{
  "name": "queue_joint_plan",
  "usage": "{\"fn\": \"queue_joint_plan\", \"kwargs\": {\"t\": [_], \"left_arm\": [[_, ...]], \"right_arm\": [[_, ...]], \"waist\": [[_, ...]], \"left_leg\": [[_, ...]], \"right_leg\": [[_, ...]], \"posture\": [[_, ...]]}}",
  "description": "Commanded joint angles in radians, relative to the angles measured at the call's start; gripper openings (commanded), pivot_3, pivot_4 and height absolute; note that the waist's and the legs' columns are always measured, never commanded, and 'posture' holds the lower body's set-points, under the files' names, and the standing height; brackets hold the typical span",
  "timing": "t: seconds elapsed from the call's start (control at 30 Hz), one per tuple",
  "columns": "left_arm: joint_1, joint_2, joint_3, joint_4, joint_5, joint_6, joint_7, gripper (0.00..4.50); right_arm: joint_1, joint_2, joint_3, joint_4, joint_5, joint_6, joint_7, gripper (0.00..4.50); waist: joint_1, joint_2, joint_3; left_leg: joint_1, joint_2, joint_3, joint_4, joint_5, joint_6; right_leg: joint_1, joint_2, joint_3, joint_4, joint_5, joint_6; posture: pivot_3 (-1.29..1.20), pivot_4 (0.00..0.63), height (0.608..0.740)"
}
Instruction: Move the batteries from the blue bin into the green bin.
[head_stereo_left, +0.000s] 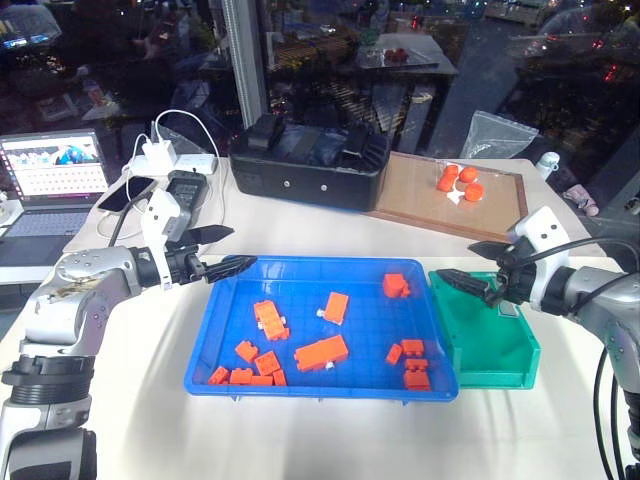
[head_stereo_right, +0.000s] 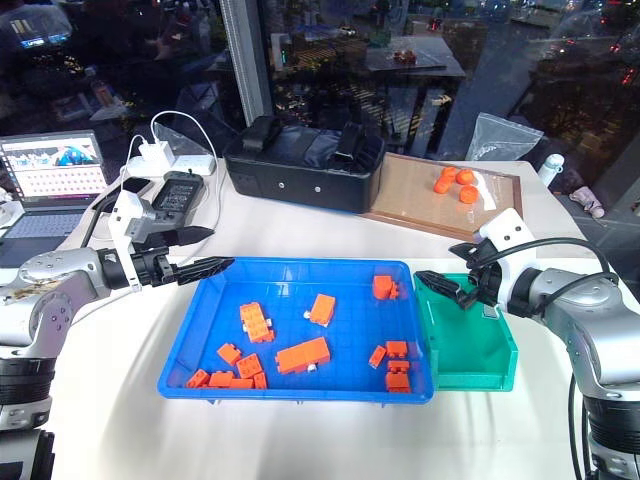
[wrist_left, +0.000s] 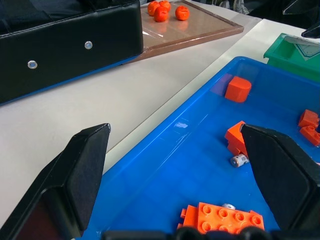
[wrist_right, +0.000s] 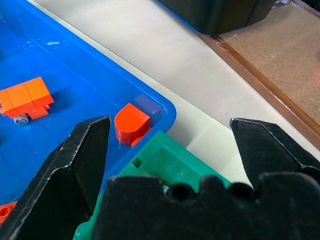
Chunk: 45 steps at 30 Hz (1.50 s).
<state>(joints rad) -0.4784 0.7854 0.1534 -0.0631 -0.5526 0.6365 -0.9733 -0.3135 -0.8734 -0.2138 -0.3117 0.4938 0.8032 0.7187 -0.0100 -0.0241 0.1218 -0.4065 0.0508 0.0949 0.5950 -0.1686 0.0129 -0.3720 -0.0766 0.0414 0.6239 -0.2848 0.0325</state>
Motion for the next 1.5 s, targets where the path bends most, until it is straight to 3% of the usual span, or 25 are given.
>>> {"fn": "queue_joint_plan", "kwargs": {"t": [0.03,0.13,0.27,0.47,0.67,0.87,1.13,1.33,1.5], "left_arm": [[-0.014,0.023,0.030,-0.045,-0.042,0.004,-0.040,4.50],[0.023,0.099,0.051,-0.096,-0.130,0.055,-0.182,4.50],[0.118,0.186,0.034,-0.145,-0.106,0.019,-0.273,4.50],[0.324,0.239,0.097,-0.267,-0.100,-0.042,-0.319,4.50],[0.470,0.218,0.192,-0.360,-0.095,-0.061,-0.268,4.50],[0.523,0.156,0.300,-0.434,-0.159,-0.022,-0.164,4.50],[0.556,0.187,0.341,-0.362,-0.105,-0.080,-0.183,4.50],[0.529,0.183,0.296,-0.345,-0.100,-0.099,-0.189,4.50],[0.486,0.189,0.256,-0.311,-0.090,-0.109,-0.204,4.50]], "right_arm": [[-0.070,-0.047,0.008,-0.002,-0.004,-0.034,0.052,4.42],[-0.176,-0.099,0.110,0.004,-0.001,-0.052,0.182,4.42],[-0.297,-0.091,0.326,0.008,-0.076,-0.121,0.323,4.42],[-0.466,0.108,0.599,0.202,-0.246,-0.286,0.419,4.42],[-0.578,0.285,0.738,0.445,-0.391,-0.397,0.458,4.42],[-0.625,0.371,0.761,0.525,-0.423,-0.310,0.492,4.42],[-0.618,0.428,0.741,0.583,-0.467,-0.209,0.428,4.42],[-0.597,0.428,0.725,0.564,-0.477,-0.172,0.394,2.72],[-0.610,0.399,0.670,0.507,-0.454,-0.131,0.392,2.70]], "waist": [[0.000,0.000,0.000],[-0.007,0.002,0.002],[-0.020,0.003,0.002],[-0.017,0.002,0.002],[-0.001,0.002,0.002],[0.000,0.002,0.002],[-0.005,0.002,0.002],[-0.005,0.002,0.002],[-0.006,0.002,0.002]], "left_leg": [[0.000,0.000,0.000,0.000,0.000,0.000],[-0.001,0.000,0.001,0.002,0.000,0.000],[0.003,0.001,0.000,-0.001,0.000,0.000],[-0.001,0.002,0.001,-0.002,0.000,0.000],[-0.002,0.002,0.002,0.001,0.000,0.000],[-0.003,0.003,0.002,0.002,0.000,0.000],[-0.002,0.006,0.003,0.002,0.000,0.000],[-0.002,0.008,0.006,0.001,-0.004,-0.007],[-0.001,0.009,0.008,0.001,-0.004,-0.006]], "right_leg": [[0.000,0.000,0.000,0.000,0.000,0.000],[-0.001,0.000,0.001,0.001,0.000,0.000],[0.000,0.001,0.000,0.001,-0.002,-0.003],[-0.007,0.001,0.000,0.004,-0.003,-0.005],[-0.013,0.000,0.000,0.006,-0.002,-0.005],[-0.014,-0.001,-0.001,0.007,-0.002,-0.005],[-0.015,0.001,-0.001,0.009,-0.001,-0.008],[-0.015,0.000,-0.001,0.008,-0.001,-0.009],[-0.015,0.001,-0.001,0.008,0.000,-0.009]], "posture": [[0.00,0.150,0.735],[0.00,0.150,0.735],[0.00,0.150,0.735],[0.00,0.150,0.735],[0.00,0.150,0.735],[0.00,0.150,0.735],[0.00,0.150,0.735],[0.00,0.150,0.735],[0.00,0.150,0.735]]}}
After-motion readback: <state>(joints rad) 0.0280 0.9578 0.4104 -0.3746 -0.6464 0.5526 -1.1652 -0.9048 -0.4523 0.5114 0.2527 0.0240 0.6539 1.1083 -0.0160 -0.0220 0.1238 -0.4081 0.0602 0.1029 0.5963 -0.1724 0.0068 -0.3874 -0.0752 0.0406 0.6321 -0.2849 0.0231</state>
